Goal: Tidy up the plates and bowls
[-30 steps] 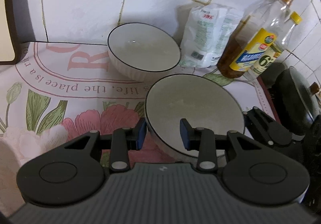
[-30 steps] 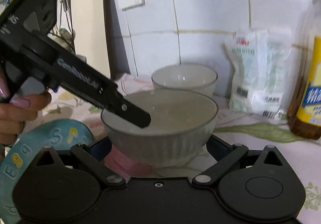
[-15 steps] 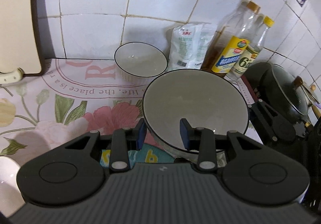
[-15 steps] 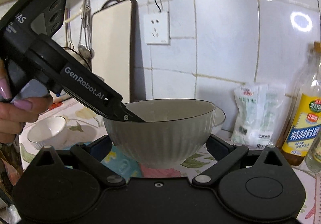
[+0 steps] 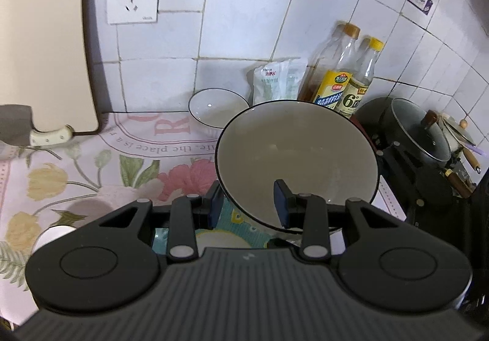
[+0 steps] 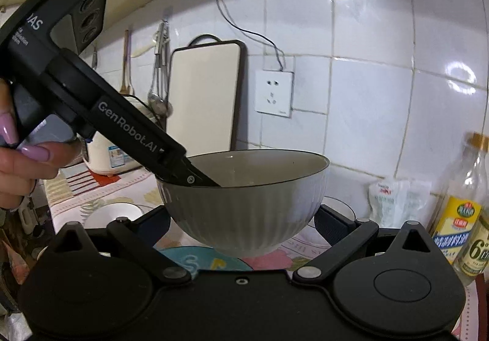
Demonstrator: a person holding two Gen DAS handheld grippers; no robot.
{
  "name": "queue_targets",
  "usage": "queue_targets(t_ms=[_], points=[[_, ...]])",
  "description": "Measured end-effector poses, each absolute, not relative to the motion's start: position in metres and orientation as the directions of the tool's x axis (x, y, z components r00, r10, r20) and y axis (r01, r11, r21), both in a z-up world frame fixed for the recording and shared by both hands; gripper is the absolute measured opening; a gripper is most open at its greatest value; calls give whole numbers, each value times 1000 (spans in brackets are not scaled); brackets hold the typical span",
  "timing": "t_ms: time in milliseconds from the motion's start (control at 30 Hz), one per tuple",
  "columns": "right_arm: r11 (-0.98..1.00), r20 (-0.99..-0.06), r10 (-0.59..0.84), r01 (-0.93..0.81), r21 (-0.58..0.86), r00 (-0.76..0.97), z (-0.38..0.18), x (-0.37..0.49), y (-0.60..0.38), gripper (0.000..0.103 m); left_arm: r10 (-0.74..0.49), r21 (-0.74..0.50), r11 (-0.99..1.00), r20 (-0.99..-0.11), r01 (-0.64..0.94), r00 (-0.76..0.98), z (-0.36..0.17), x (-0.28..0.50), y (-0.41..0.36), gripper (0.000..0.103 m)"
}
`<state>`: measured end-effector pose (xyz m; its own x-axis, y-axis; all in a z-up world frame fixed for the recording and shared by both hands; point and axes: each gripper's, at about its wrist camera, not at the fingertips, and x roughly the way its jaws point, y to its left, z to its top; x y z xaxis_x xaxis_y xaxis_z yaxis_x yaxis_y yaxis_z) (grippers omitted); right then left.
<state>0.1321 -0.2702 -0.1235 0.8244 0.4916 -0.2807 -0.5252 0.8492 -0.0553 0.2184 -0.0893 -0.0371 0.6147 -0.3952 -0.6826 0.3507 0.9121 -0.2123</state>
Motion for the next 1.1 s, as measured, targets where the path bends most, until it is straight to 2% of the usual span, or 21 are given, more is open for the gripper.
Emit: queue_targets(t_ms=[500,1100], points=[[803,-299,546,-590,-78,783,-109,104,-196,102,-305,-165,949,-698,268,648,-28,173,-17,34],[726,-412,620,-687,-19,667,-159,135,-78,102,-174,-139,985,-775,103,607,-99,180,90,34]])
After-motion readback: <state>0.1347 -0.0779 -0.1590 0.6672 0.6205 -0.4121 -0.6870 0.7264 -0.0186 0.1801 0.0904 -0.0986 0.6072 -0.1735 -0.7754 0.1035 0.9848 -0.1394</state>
